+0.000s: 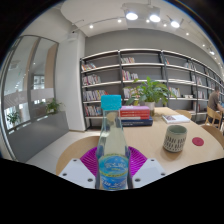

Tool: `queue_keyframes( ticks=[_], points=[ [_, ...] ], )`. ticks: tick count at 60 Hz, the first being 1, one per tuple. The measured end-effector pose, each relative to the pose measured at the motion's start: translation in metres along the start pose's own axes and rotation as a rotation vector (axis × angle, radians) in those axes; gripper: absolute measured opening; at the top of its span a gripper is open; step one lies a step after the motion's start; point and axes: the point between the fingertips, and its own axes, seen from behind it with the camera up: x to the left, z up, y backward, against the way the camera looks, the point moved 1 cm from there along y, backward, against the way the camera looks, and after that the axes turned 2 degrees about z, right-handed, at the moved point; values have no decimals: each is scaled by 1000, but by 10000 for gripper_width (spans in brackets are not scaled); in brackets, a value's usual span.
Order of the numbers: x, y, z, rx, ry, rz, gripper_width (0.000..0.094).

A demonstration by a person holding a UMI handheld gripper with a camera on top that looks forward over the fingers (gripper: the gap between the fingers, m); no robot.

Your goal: Pour water

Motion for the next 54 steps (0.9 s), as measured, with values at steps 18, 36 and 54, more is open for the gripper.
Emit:
queue_keyframes(
  ticks=[18, 36, 54],
  points=[
    [-20, -45, 27, 20, -328, -52, 363],
    [-85, -95, 81, -34, -1008, -22, 364],
    [-142, -110, 99, -126, -1657, 29, 362]
  ],
)
